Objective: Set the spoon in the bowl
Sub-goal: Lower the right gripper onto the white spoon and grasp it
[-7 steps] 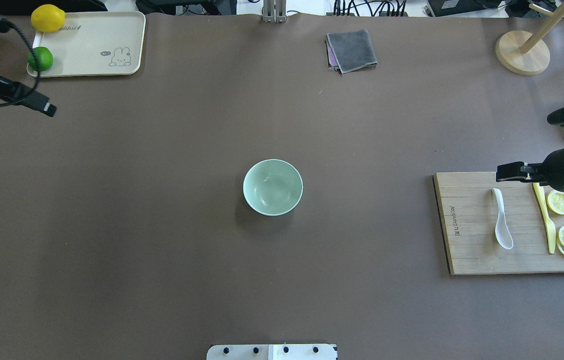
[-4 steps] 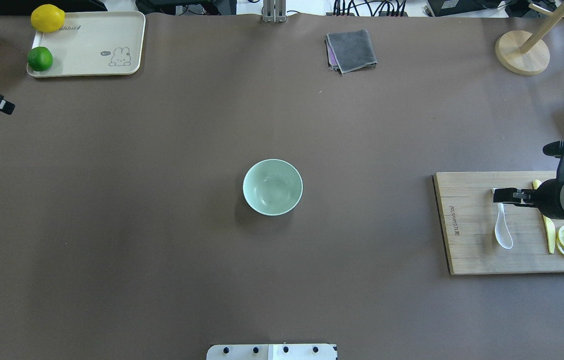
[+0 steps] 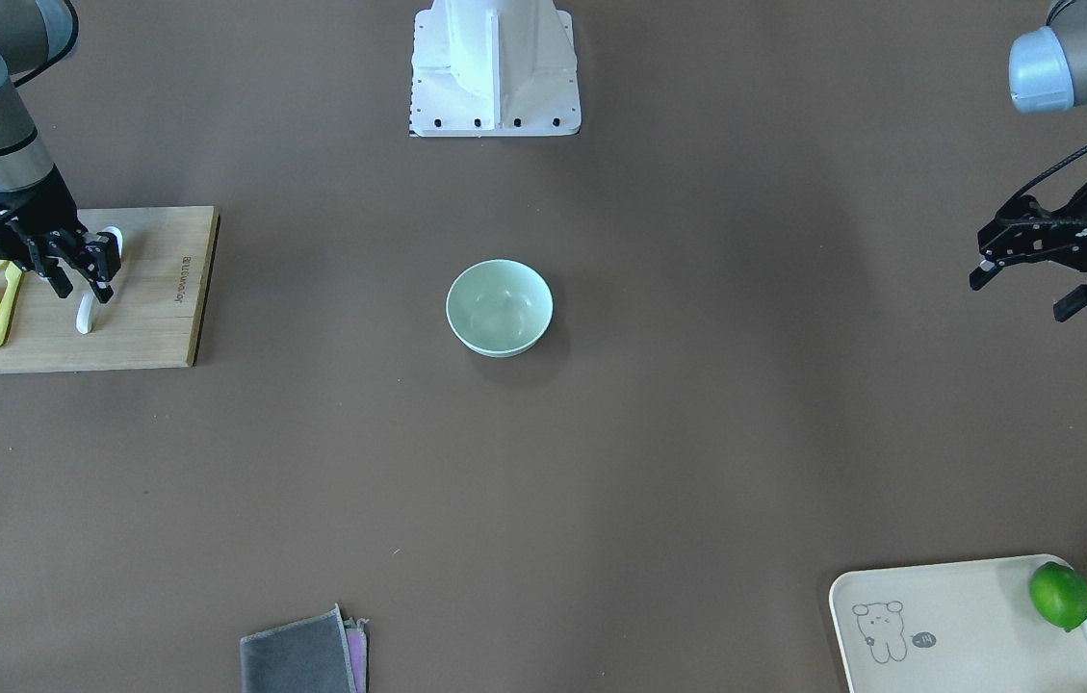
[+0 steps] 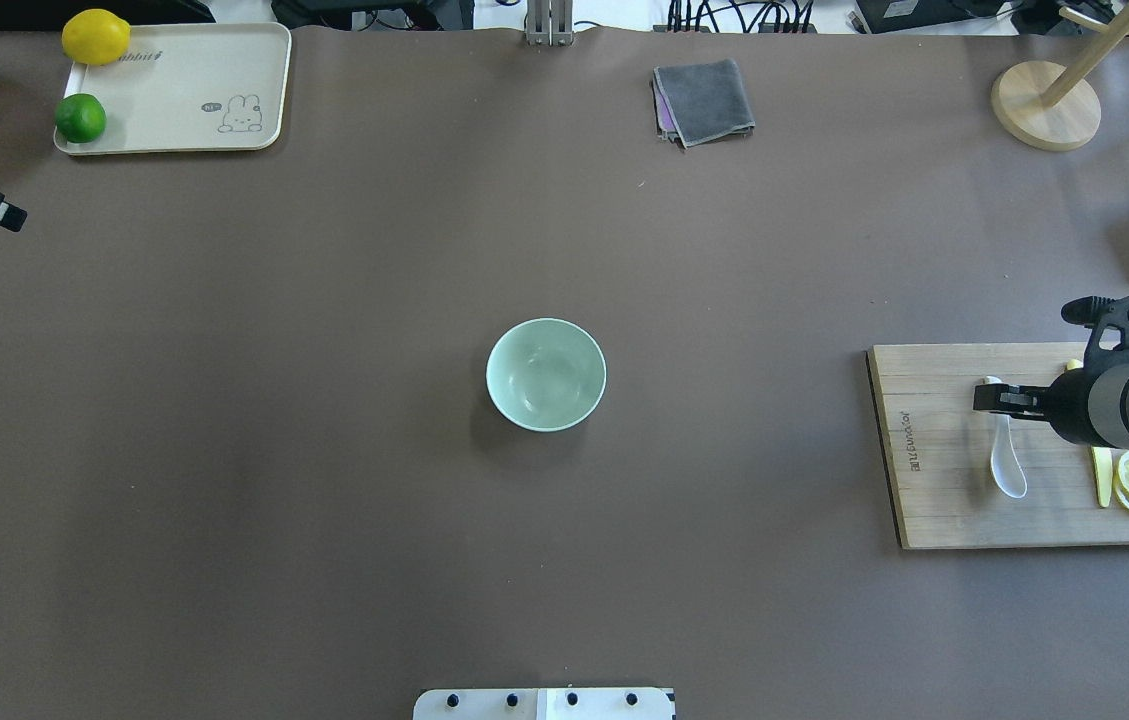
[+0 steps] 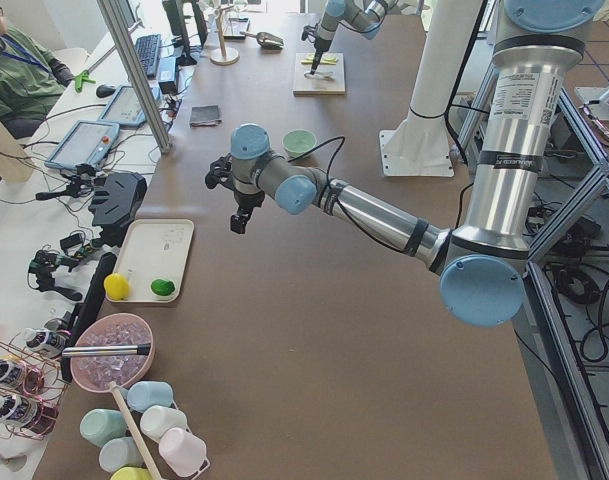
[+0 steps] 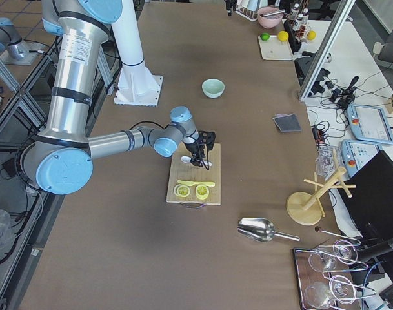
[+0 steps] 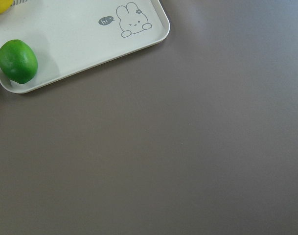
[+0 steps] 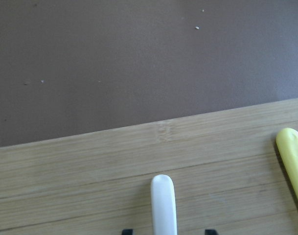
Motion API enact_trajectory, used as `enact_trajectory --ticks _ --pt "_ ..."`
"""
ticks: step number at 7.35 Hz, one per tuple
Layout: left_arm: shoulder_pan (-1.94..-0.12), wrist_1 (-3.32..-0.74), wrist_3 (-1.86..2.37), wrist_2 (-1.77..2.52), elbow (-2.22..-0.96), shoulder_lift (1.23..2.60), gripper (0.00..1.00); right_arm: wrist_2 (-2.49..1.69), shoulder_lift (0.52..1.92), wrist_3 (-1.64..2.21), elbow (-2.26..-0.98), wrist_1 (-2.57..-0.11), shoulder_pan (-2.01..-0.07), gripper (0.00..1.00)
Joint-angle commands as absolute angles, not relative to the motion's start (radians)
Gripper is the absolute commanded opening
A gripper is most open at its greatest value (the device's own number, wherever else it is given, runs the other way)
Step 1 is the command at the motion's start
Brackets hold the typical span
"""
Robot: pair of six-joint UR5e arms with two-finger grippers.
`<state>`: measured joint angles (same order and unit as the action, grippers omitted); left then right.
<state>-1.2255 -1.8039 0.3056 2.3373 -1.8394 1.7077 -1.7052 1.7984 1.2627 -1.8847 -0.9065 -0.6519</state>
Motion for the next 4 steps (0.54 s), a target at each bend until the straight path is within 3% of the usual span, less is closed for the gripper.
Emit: enact_trajectory --ticks 1,3,4 --pt "-1.224 -1.804 0.307 2.338 -1.839 1.709 0.98 -1.692 1.798 1.275 -1.884 -0.908 -0.637 0.19" --pt "-1.224 -1.804 0.310 2.341 -1.841 1.709 0.98 -1.689 1.801 1.275 -1.884 -0.910 -0.635 0.00" --pt "-1.224 -1.805 0.313 2.341 -1.841 1.709 0.98 -1.683 1.799 1.275 -1.899 -0.911 -0.635 0.00"
